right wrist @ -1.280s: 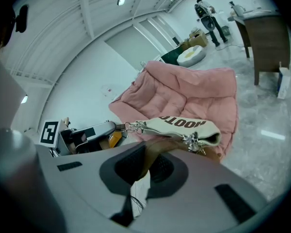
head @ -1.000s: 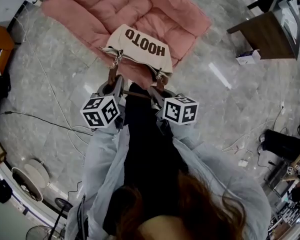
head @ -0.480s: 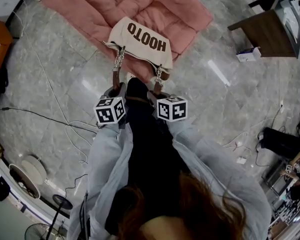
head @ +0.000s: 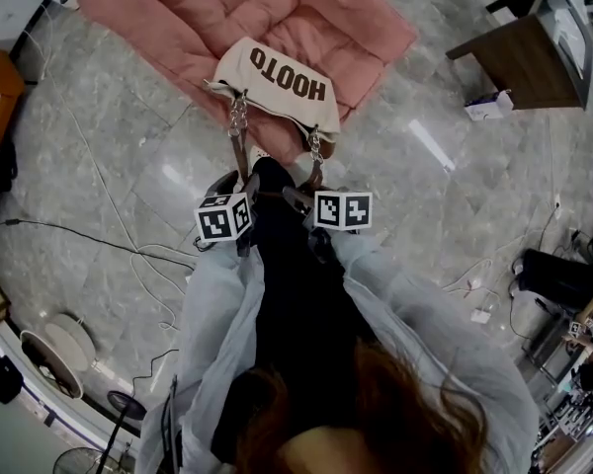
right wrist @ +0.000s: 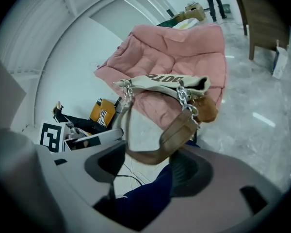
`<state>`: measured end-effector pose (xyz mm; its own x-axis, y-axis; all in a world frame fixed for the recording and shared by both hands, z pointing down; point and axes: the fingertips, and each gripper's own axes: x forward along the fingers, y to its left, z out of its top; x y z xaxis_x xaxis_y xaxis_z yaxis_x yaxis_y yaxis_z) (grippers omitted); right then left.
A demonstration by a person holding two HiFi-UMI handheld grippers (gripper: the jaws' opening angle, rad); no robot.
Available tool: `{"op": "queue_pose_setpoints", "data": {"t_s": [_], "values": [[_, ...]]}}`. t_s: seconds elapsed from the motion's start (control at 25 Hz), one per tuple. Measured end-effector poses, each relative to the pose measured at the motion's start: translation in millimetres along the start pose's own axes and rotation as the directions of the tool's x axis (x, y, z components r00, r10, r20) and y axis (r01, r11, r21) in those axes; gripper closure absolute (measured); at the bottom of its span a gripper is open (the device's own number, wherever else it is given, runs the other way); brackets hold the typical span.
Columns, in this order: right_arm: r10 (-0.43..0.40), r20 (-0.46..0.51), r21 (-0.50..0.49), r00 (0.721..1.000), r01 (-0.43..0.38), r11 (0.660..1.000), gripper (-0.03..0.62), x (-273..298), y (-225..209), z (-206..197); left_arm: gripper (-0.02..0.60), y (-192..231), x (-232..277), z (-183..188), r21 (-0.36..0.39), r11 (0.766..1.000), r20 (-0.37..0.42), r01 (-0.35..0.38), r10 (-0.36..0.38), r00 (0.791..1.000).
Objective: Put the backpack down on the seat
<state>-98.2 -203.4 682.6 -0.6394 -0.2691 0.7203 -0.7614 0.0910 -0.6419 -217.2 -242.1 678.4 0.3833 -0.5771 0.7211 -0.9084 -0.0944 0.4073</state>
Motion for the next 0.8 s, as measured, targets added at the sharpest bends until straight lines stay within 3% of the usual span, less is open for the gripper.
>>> {"op": "queue_pose_setpoints", "data": {"t_s": [0.04, 0.08, 0.24, 0.4, 0.6, 0.8], "values": [[-0.003, 0.000, 0.006, 1.000, 0.003, 1.000, 0.275, -0.3, -1.7, -0.1, 0.319, 1.4, -0.5, -3.9, -0.015, 1.000, -0.013, 0.004, -0.004, 1.000], [-0.010, 0.002, 0.010, 1.000, 0.010, 1.000, 0.235, -0.9, -3.7, -0.8, 0.284, 3.7, -1.9, -8.4, -0.029, 1.000, -0.023, 0.005, -0.006, 1.000], [-0.008, -0.013, -0.014, 1.000, 0.007, 1.000, 0.073, -4.0, -5.7, -9.3, 0.251, 11.1, -10.7, -22.8, -0.046, 0.999, -0.031, -0.008, 0.006, 0.999], [0.047, -0.006, -0.038, 0.999, -0.048, 0.998, 0.040, -14.5, 2.5, -11.2, 0.242, 0.3, -18.1, -21.4, -0.094, 0.995, -0.007, 0.019, -0.020, 1.000], [0.123, 0.079, -0.069, 0.989, -0.118, 0.991, 0.040, -41.4, 24.3, 7.3, 0.242, -18.5, -39.6, 0.7, -0.156, 0.985, 0.096, 0.077, -0.063, 0.993], [0.171, 0.178, -0.091, 0.969, -0.156, 0.983, 0.042, -72.8, 40.9, 29.3, 0.243, -37.7, -69.9, 31.5, -0.146, 0.982, 0.203, 0.118, -0.087, 0.975]]}}
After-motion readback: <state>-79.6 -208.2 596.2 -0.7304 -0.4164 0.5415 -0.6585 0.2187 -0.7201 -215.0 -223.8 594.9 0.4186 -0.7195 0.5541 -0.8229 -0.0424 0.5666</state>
